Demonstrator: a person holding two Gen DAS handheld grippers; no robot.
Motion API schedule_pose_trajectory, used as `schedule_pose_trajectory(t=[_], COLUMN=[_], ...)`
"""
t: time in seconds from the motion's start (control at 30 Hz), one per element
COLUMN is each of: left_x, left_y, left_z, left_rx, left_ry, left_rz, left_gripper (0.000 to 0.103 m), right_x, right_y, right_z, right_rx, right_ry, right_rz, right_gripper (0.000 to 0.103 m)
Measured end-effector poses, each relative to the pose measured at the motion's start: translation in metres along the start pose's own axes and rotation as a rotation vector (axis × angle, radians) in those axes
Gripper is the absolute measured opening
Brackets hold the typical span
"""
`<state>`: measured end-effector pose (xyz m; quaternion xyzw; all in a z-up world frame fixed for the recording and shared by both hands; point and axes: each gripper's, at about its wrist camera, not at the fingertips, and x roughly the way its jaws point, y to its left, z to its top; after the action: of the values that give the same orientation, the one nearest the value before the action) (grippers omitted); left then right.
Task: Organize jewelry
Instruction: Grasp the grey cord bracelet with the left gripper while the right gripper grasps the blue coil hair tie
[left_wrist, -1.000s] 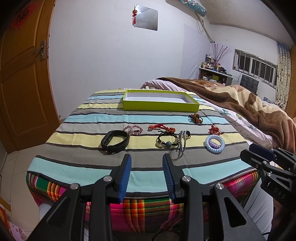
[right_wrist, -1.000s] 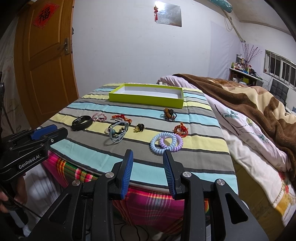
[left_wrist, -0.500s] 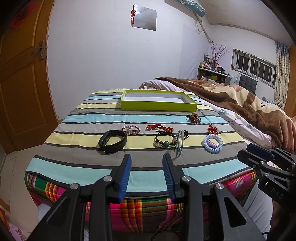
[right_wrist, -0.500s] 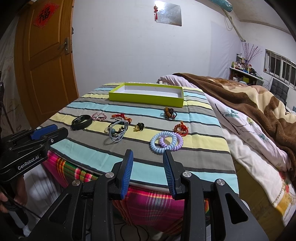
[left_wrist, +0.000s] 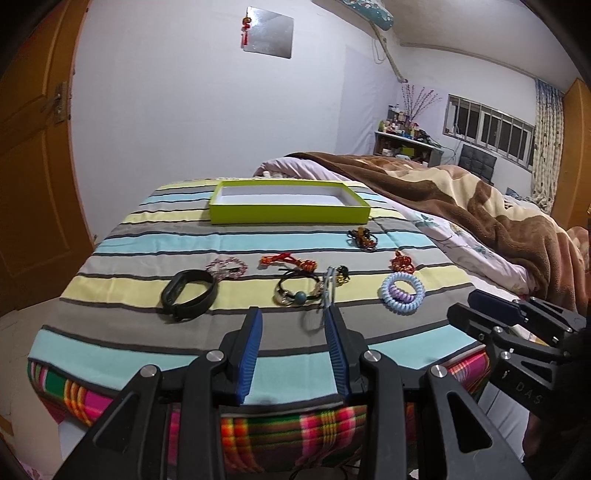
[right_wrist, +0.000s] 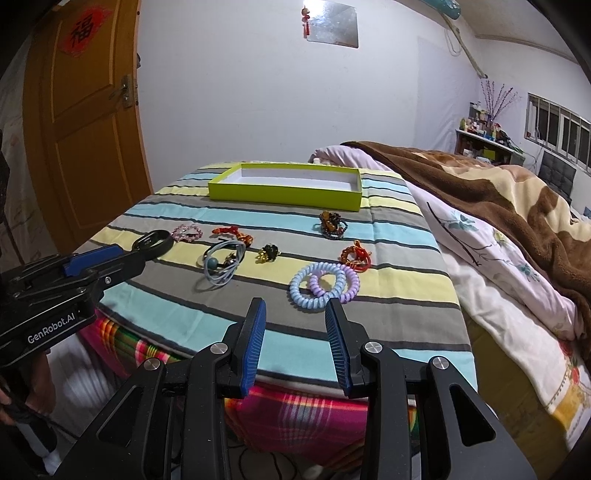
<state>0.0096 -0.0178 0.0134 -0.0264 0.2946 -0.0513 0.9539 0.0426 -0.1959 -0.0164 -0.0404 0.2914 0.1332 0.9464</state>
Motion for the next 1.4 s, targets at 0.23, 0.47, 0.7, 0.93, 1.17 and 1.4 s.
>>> schedule_pose_trajectory(t=[0.23, 0.47, 0.7, 0.93, 1.17, 1.4], left_x=[0.02, 0.046, 0.065, 0.076, 0.073, 0.06], left_y=[-0.011, -0.023, -0.023, -0.018, -0.016, -0.015], left_z=[0.01, 0.013, 0.014, 0.015, 0.016, 0.024], left_rx=[0.024, 0.049, 0.052, 0.056, 0.061, 0.067], left_ry=[0.012, 0.057, 0.079, 0.093, 0.081, 0.046], left_rz=[-0.042, -0.084, -0.088, -0.09, -0.098, -0.122], left_gripper=[0.037, 0.036, 0.036, 0.015, 0.006, 0.003], right_x=[0.02, 0.052, 0.077, 0.091, 0.091, 0.081], right_y=[-0.015, -0.032, -0.037, -0.037, -0.039, -0.04], right_z=[0.003, 0.009, 0.015, 0.021, 0.025, 0.028], right_rx=[0.03, 0.058, 0.052, 0.044, 0.038, 0.052], right_ry=[0.03, 0.081, 0.122, 0.14, 0.14, 0.122], right_rz=[-0.011, -0.015, -0.012, -0.008, -0.005, 0.006], right_gripper=[0.034, 0.034, 0.034, 0.021, 0.01, 0.01])
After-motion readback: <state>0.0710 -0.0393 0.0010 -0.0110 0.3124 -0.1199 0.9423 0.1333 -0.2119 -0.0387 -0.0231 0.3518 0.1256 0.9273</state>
